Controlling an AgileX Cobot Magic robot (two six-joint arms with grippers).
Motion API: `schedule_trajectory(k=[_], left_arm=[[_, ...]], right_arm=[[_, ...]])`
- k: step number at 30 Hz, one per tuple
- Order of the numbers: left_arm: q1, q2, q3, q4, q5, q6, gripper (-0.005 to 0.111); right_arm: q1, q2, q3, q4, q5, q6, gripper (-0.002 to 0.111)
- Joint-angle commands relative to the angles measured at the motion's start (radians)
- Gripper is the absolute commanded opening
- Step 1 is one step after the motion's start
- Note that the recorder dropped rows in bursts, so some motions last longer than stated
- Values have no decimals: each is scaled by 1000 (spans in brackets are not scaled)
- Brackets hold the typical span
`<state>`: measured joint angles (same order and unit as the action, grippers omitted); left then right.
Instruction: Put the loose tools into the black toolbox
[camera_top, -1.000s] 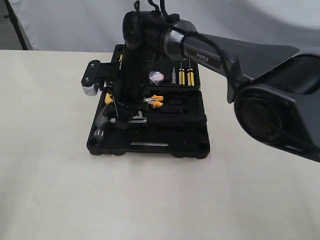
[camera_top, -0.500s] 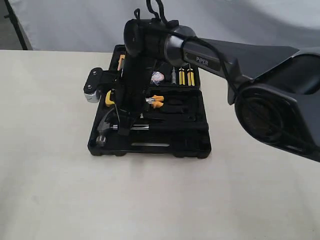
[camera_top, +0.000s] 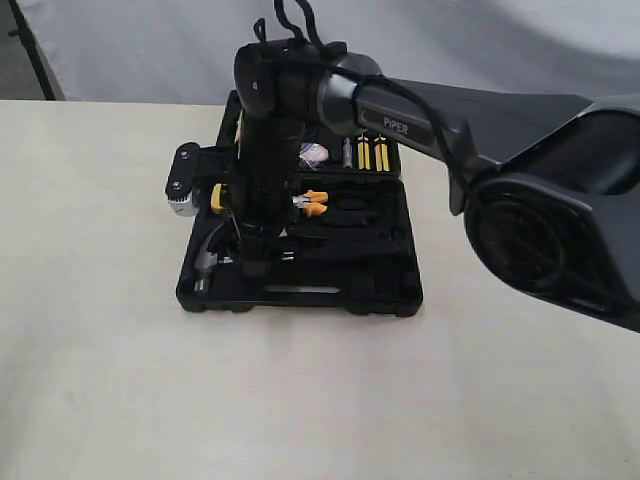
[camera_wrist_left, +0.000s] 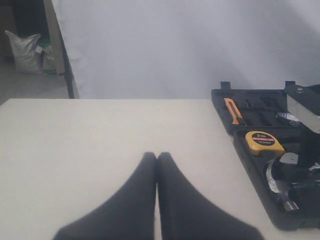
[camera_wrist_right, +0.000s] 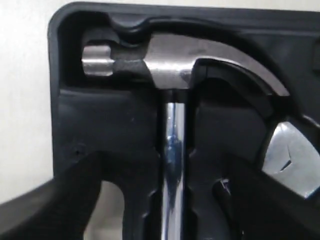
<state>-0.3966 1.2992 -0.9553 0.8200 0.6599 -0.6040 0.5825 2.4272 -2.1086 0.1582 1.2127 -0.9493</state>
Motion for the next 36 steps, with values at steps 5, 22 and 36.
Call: schedule_trajectory(k=[5,22,36], left_arm=[[3,-8,9,-14,-17,-10,1],[3,-8,9,-14,-17,-10,1],[3,-8,9,-14,-17,-10,1]], right_arm=[[-1,-135,5,1,8,-7,75],[-77,-104,79,28,8,90,0],[-80,-70,157,28,8,90,0]])
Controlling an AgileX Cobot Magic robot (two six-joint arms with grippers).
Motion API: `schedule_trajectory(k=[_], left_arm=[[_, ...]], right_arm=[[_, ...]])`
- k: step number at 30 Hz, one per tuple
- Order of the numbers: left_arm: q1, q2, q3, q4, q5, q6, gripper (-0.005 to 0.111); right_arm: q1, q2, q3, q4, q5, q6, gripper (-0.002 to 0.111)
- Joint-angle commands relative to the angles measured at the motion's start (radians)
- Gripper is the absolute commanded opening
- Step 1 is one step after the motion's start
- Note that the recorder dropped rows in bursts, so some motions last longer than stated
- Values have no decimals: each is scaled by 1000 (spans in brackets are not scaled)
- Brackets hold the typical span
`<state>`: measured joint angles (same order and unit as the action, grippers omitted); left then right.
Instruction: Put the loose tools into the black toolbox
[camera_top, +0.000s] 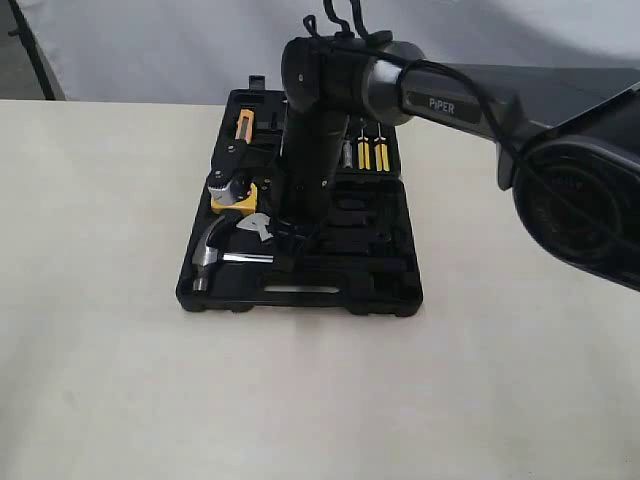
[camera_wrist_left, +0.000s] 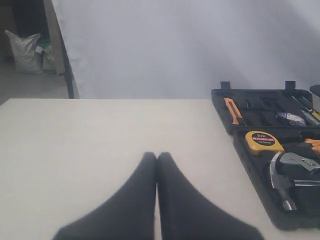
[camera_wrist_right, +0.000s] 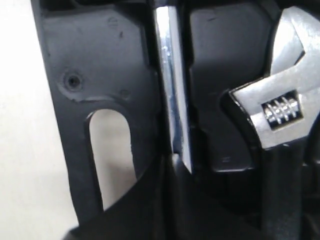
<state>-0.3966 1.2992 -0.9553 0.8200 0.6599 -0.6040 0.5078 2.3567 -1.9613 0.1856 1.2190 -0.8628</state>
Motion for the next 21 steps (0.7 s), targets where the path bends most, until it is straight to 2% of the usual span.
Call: schedule_trajectory(k=[1,10,15,21], left_arm=[[3,-8,9,-14,-17,-10,1],[3,-8,9,-14,-17,-10,1],[3,-8,9,-14,-17,-10,1],[3,-8,9,-14,-17,-10,1]], right_arm=[[-5,0,9,0,2,3,0],[-5,-1,-31,-3,2,3,0],[3,-1,-87,61,2,3,0],[23,1,-76,75,2,-19,0]])
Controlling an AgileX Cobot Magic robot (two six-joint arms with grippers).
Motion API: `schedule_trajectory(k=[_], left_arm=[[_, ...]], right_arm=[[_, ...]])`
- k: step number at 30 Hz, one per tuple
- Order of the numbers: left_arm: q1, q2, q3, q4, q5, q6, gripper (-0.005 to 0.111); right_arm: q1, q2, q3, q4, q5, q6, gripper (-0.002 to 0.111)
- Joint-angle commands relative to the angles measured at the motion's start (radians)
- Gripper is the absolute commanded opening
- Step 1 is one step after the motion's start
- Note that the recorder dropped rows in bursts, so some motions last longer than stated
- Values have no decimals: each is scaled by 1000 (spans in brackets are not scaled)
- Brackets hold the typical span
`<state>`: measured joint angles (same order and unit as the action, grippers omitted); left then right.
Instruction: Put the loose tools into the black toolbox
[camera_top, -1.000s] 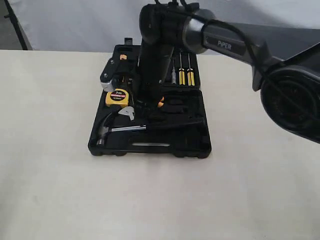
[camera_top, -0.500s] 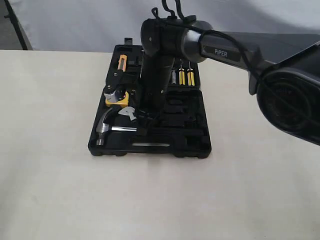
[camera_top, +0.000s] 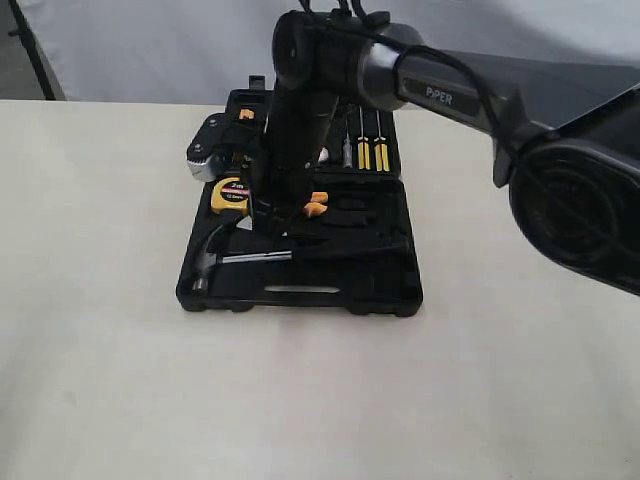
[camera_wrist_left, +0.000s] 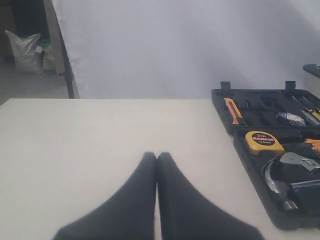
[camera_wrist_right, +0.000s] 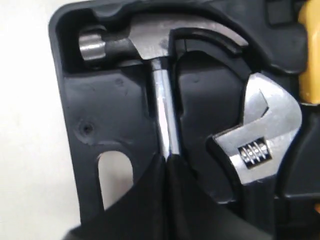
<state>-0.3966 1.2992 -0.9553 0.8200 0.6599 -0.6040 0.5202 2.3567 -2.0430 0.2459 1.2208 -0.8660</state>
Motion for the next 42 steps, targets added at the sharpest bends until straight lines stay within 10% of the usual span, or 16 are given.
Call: schedule_trajectory(k=[1,42], left_arm=[[3,-8,9,-14,-17,-10,1],[3,-8,9,-14,-17,-10,1]], right_arm=[[10,1,15,14,-1,-15,0],[-17,64,-66,-19,0,34,0]])
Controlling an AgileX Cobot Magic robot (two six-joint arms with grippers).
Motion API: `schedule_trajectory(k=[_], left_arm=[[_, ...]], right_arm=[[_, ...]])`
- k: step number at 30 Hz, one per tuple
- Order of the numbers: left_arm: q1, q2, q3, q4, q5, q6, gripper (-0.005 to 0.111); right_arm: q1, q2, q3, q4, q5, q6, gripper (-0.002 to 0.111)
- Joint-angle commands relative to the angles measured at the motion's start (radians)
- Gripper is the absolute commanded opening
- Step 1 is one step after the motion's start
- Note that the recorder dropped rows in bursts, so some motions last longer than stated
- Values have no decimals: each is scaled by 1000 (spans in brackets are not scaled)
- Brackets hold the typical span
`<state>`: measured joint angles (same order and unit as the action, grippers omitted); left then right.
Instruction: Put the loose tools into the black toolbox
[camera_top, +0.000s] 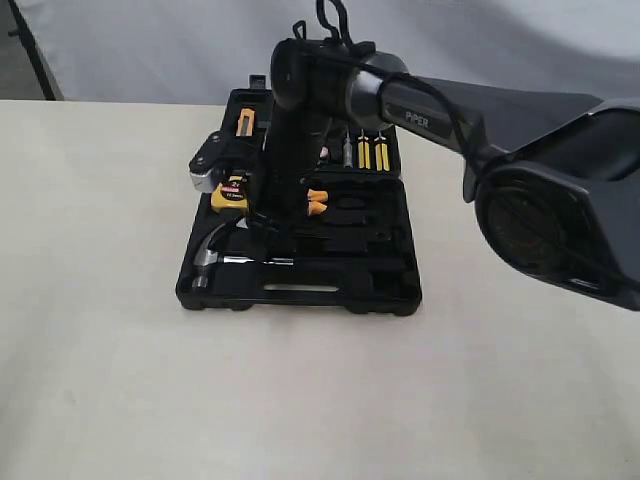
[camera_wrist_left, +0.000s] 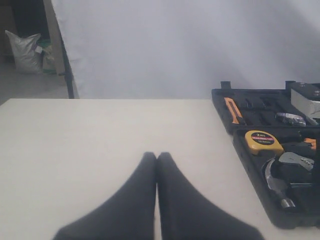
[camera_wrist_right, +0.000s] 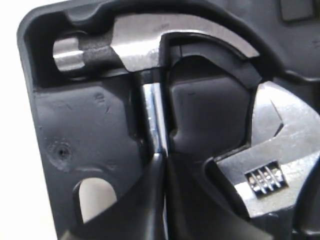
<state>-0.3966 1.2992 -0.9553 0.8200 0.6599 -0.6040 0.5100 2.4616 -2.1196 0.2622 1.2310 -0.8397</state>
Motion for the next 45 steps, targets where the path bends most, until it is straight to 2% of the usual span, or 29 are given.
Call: schedule_trajectory(k=[1,6,10,14,19,30,35,39,45], left_arm=[[3,-8,9,-14,-17,-10,1],[3,-8,9,-14,-17,-10,1],[3,-8,9,-14,-17,-10,1],[3,-8,9,-14,-17,-10,1],[3,-8,9,-14,-17,-10,1],[3,-8,9,-14,-17,-10,1],[3,-8,9,-14,-17,-10,1],[3,-8,9,-14,-17,-10,1],[3,-8,9,-14,-17,-10,1]], right_arm=[[-7,-67,11,-35,-10,16,0],[-8,-205,11,-54,-10,110,0],[-8,-296,11,-140,-10,249,0],[-8,-380,90,-227,-10,371,0],[-27,-494,339,-393,-131,536,0],[-157,-990,1102,-386,-651,707,0],[-172,-1254,1391,-386,-863,818,0],[-172,-1436,1553,-386,-955,899,0],[-172,-1675,1736,-289,-1049,895,0]])
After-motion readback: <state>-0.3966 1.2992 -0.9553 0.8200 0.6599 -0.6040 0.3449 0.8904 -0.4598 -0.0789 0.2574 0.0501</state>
